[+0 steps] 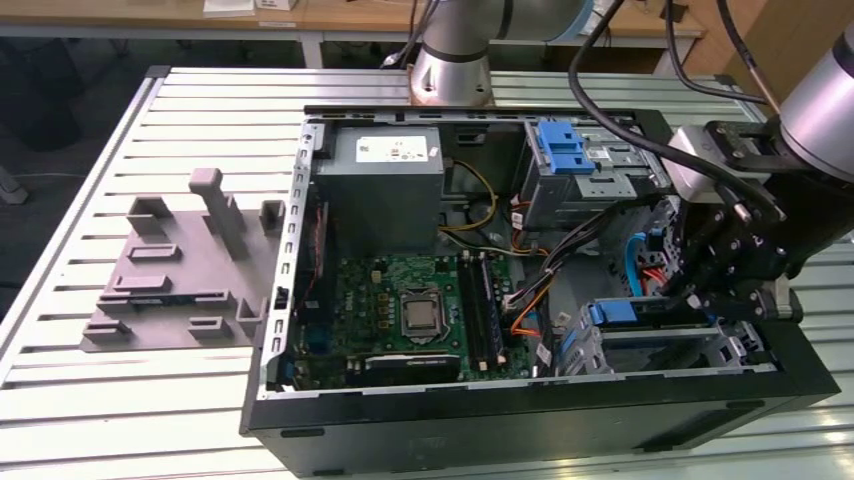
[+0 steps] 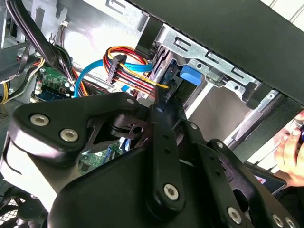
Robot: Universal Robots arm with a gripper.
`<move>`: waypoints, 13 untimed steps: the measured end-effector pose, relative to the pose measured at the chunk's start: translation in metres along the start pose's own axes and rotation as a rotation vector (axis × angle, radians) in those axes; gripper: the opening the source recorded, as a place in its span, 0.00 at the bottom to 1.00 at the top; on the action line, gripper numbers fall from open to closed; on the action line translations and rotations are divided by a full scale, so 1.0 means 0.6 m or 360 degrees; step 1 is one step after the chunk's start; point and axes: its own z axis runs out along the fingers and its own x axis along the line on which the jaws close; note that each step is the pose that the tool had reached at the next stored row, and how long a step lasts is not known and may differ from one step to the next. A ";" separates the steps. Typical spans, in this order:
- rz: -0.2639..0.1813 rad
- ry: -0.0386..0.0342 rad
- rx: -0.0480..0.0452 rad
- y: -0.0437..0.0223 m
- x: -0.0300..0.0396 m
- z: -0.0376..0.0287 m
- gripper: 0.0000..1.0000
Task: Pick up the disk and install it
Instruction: 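Insert the first disk wire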
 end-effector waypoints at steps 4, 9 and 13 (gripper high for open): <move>0.0000 0.0000 0.0000 0.000 0.000 -0.016 0.24; 0.0000 0.0000 0.0000 0.001 0.000 -0.020 0.16; 0.0000 0.0000 0.0000 0.001 0.000 -0.021 0.11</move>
